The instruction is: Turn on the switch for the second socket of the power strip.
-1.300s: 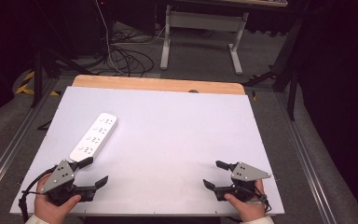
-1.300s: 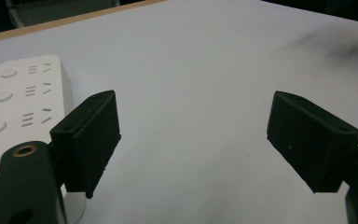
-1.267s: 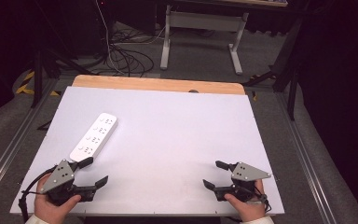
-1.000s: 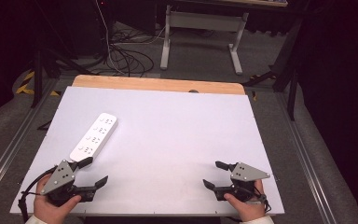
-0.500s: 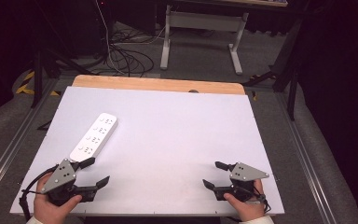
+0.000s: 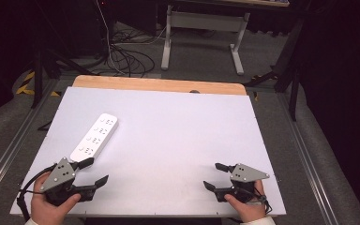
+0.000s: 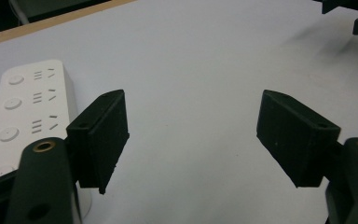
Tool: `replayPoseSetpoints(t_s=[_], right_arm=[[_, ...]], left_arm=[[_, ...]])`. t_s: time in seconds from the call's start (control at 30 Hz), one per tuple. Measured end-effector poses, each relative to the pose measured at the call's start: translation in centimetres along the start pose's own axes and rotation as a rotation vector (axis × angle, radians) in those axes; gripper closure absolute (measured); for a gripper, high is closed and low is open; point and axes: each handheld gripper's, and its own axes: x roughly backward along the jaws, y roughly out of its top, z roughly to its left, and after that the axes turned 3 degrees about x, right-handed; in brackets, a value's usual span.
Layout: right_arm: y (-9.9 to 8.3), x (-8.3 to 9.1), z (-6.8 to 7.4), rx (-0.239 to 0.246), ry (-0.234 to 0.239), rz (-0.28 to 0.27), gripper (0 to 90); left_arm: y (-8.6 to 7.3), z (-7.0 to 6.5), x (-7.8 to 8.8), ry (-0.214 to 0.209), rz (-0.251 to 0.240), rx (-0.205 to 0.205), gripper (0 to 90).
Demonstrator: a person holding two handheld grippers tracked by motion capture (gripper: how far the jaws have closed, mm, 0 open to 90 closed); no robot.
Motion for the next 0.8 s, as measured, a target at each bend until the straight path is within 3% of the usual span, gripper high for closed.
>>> replayPoseSetpoints(t_s=[0.23, 0.43, 0.53, 0.8], right_arm=[[0.0, -0.1, 0.0, 0.004, 0.004, 0.007, 24.6], [0.0, -0.1, 0.1, 0.004, 0.008, 0.008, 24.8], [0.0, -0.1, 0.1, 0.005, 0.008, 0.008, 24.8], [0.0, -0.1, 0.1, 0.005, 0.011, 0.009, 24.8]], left_arm=[[0.8, 0.2, 0.1, -0.002, 0.030, -0.001, 27.0], [1.7, 1.0, 0.1, -0.012, 0.020, 0.047, 27.1], [1.9, 1.2, 0.1, -0.010, 0.013, 0.053, 27.2], [2.9, 2.1, 0.3, 0.009, 0.006, 0.042, 27.5]])
